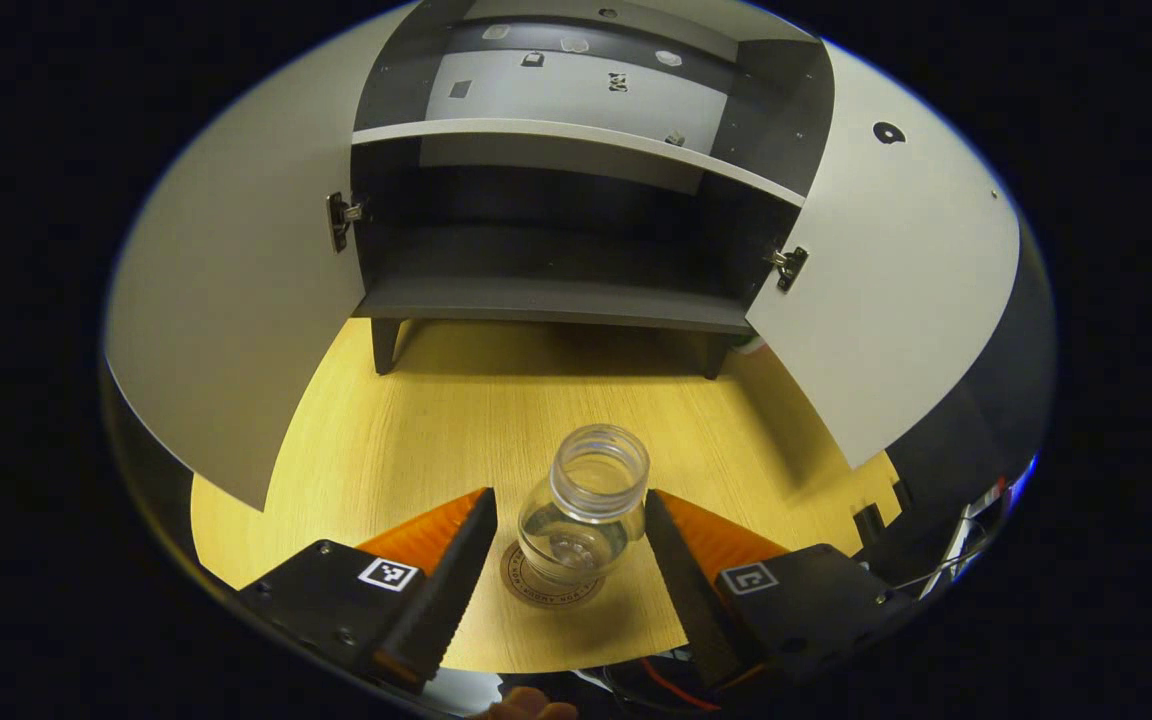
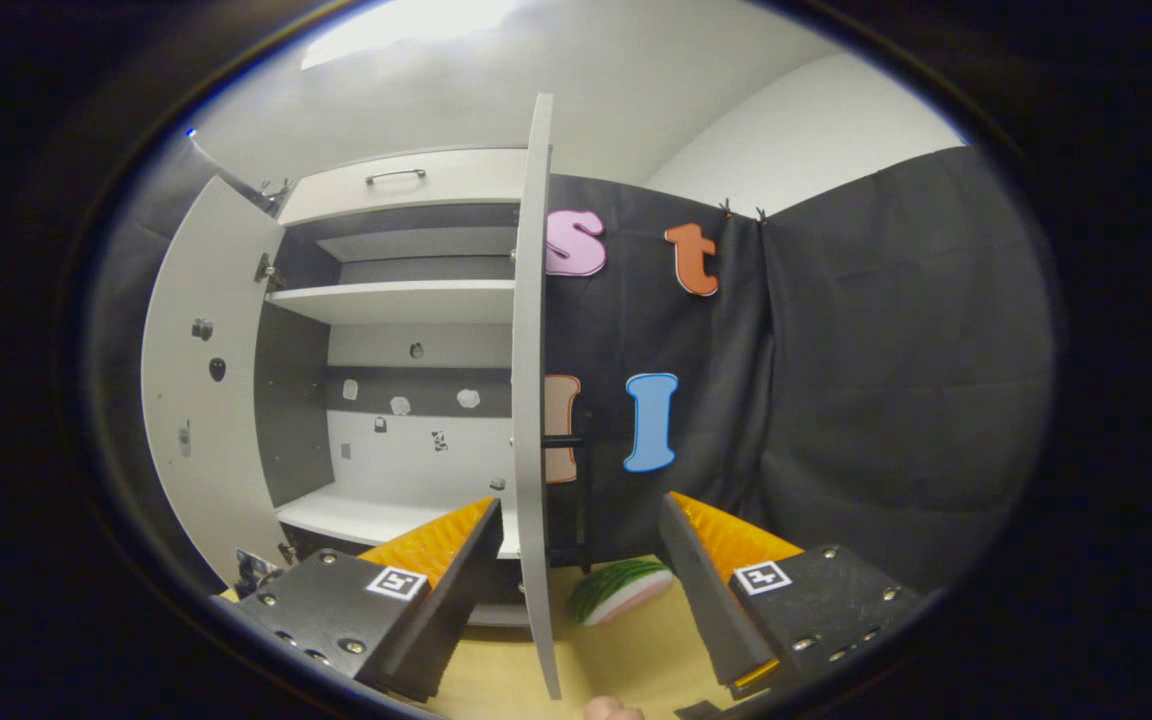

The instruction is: Grasp the bottle in the cabinet with the left hand and place it on the coaster, then close the right door with the right hand and the left door with the left hand.

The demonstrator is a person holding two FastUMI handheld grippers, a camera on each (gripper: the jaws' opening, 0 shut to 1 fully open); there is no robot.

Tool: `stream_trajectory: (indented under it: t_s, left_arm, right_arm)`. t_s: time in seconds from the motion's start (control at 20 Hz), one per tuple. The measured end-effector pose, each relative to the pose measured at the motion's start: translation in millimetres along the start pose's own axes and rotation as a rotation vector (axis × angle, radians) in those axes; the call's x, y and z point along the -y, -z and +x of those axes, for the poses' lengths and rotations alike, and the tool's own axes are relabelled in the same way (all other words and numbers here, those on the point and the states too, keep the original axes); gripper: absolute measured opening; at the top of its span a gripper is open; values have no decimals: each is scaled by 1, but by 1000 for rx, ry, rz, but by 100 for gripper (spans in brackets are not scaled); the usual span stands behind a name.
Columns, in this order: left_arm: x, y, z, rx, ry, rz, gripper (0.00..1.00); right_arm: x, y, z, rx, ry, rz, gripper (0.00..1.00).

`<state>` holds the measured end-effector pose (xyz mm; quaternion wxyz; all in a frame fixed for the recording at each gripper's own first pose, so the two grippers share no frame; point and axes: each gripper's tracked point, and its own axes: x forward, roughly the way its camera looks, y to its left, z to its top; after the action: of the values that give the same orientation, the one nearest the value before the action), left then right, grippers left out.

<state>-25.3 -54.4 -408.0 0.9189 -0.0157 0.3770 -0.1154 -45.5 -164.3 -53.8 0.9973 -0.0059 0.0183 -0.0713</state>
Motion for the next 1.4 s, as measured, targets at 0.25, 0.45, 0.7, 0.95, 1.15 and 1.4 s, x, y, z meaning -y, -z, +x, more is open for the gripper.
stream_trajectory:
  t_s: [0.25, 0.45, 0.7, 0.95, 1.15, 1.4]
  left_arm:
    - [8, -23, -16, 64, 19, 40, 95]
    - [14, -53, -38, 148, 23, 66, 94]
    - [24, -109, -83, 296, 17, 58, 95]
    - [28, -197, -155, 512, -24, 36, 93]
    - [22, -230, -200, 590, -6, -62, 93]
    - [-16, -234, -244, 648, -100, -85, 93]
  right_arm:
    - [0, 0, 1, 4, 1, -4, 96]
    - [4, 2, 2, 1, 10, -8, 96]
    - [11, 3, 3, 1, 26, -17, 96]
    - [22, -5, 11, 14, 55, -17, 96]
    - [32, -1, 23, 1, 79, -29, 99]
    - [33, 6, 35, -20, 79, -38, 93]
